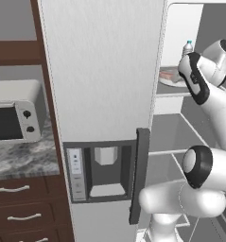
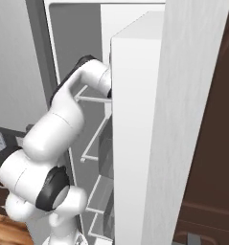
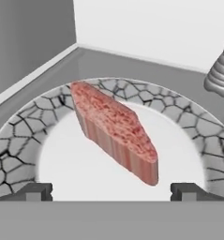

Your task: Retrieve the steak from the fridge and place it on the saucepan with marinade on the stove.

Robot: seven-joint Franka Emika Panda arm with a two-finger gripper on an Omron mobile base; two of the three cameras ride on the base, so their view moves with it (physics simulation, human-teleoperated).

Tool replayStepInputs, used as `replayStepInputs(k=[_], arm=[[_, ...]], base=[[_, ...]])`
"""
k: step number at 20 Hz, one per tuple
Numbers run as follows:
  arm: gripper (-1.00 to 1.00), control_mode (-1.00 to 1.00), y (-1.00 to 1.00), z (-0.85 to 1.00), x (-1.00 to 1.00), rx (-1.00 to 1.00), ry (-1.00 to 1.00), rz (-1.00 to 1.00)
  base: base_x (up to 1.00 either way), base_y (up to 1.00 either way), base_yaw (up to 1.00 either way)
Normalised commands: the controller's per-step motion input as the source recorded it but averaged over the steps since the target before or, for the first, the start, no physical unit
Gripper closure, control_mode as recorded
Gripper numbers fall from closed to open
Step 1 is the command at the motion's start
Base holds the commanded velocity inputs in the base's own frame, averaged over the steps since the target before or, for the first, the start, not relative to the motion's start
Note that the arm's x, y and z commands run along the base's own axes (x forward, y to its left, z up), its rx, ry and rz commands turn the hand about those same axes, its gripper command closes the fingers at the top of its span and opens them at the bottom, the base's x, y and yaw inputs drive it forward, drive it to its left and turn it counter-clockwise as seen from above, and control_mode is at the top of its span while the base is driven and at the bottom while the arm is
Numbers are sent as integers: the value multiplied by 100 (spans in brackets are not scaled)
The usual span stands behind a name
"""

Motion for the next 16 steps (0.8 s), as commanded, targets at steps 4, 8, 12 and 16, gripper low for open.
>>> replayStepInputs(k=[4, 8, 12, 16], arm=[[-100, -100, -8, -4, 55, 0, 5, 10], [-100, -100, -8, -8, 55, 0, 10, 9], [-100, -100, -23, 0, 45, 0, 9, 7], [-100, -100, -24, -2, 18, 0, 9, 6]], base=[[0, 0, 0], [0, 0, 0], [0, 0, 0], [0, 0, 0]])
